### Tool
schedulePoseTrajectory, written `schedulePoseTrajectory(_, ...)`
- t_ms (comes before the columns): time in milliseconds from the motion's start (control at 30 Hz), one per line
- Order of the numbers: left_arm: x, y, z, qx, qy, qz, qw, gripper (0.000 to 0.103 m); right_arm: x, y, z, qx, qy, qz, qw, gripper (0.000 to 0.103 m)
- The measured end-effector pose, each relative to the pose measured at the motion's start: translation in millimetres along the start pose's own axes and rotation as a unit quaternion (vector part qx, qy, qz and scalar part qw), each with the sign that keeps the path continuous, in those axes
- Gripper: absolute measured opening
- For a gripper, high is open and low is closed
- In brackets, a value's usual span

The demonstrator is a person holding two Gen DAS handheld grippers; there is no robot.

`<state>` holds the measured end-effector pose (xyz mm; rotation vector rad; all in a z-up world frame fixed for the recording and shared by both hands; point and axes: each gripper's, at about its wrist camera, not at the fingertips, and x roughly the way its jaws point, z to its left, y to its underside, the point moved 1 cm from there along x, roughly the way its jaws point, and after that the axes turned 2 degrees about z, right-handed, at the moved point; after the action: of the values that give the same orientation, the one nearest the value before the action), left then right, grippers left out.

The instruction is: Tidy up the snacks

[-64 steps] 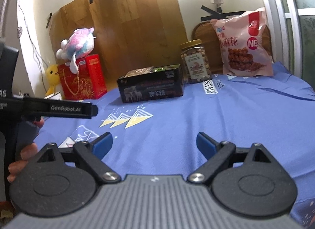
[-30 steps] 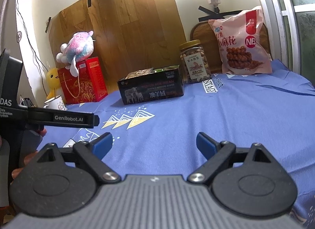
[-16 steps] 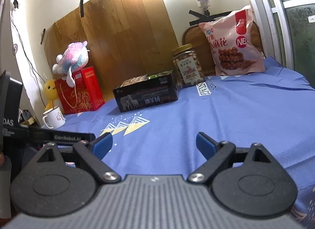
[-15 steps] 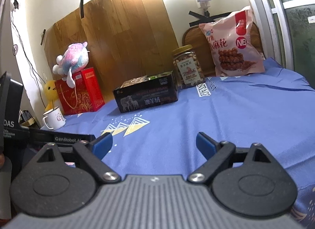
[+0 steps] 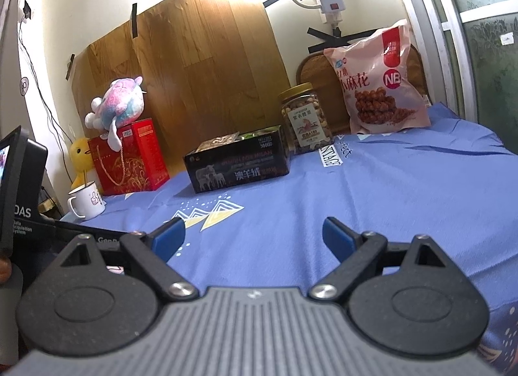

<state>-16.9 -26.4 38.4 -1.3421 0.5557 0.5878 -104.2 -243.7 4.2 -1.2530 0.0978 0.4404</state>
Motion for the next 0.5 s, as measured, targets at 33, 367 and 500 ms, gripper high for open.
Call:
schedulePoseTrajectory(33, 0.1, 0.1, 0.1, 0.000, -0.001, 0.000, 1.0000, 0.103, 0.1, -0.1, -0.1, 0.000, 0.000, 0.000, 1.000, 0.093)
schedulePoseTrajectory(367, 1.3, 0.4, -1.7, 0.006, 0.003, 0.005, 1.0000, 0.103, 0.4, 1.2, 0.8, 0.003, 0.001, 0.001, 1.000, 0.093)
schedulePoseTrajectory(500, 2.2, 0.5, -1.1, 0.005, 0.004, 0.008, 0.9999, 0.103, 0.8, 1.1, 0.7, 0.003, 0.001, 0.002, 1.000, 0.093)
